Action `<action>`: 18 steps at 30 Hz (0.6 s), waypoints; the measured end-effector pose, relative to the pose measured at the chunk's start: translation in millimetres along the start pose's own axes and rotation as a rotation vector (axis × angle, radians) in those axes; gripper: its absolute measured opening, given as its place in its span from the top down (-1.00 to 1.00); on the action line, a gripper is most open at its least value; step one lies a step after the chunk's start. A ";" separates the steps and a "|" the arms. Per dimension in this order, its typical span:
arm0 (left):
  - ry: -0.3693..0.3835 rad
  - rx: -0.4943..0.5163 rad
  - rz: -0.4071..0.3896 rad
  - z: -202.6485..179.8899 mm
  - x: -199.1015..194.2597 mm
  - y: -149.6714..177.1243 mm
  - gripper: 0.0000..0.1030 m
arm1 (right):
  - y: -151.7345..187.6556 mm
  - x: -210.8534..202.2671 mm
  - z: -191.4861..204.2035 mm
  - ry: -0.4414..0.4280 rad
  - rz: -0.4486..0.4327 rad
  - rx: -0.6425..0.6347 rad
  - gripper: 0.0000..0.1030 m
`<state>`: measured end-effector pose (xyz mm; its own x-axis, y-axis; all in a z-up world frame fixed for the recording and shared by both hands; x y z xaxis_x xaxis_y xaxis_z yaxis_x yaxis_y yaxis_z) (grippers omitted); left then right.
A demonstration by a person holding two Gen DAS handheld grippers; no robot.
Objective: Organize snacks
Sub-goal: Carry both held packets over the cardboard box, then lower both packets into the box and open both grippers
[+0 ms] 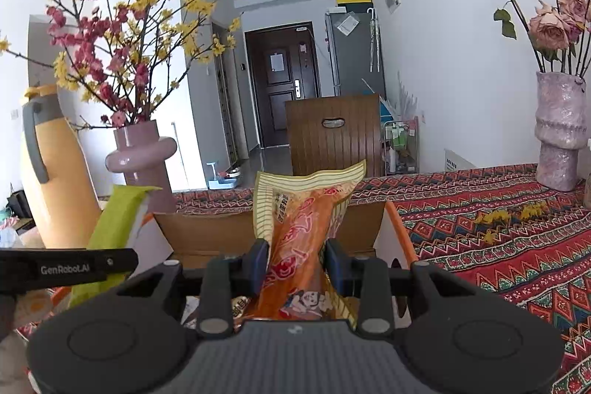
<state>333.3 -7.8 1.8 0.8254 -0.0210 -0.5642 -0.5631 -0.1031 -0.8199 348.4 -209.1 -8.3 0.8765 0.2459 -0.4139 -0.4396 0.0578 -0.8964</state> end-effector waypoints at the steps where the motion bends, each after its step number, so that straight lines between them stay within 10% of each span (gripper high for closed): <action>1: 0.003 0.001 0.000 0.0 -0.1 0.5 0.25 | 0.5 1.3 0.4 0.001 0.004 -0.001 0.36; 7: 0.000 0.029 -0.008 -7.6 -2.6 5.3 0.14 | 5.4 9.0 1.1 0.015 0.035 -0.001 0.30; 10: -0.011 0.021 -0.029 -5.1 -6.8 5.5 -0.48 | 5.8 8.3 0.3 0.025 0.040 0.003 0.08; 12: -0.028 0.000 -0.055 -1.9 -12.7 5.2 -0.92 | 5.2 4.6 -1.8 0.048 0.023 0.011 -0.35; 15: -0.051 -0.030 -0.074 2.8 -18.9 3.9 -1.00 | 3.5 -1.0 -7.9 0.069 -0.001 0.038 -1.00; 18: -0.050 -0.042 -0.074 4.5 -21.0 3.2 -1.00 | 1.7 -5.6 -13.0 0.077 -0.012 0.063 -1.00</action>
<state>313.9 -3.1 10.6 0.8611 0.0374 -0.5070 -0.4974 -0.1442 -0.8554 345.3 -223.0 -9.6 0.8930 0.1695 -0.4169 -0.4387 0.1217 -0.8903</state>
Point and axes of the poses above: each gripper's, at about its wrist camera, not at the fingertips, and x roughly the way its jaws point, z to its left, y to its underside, the point moved 2 cm from there along x, roughly the way its jaws point, and after that the axes turned 5 degrees about z, right-handed, at the moved point
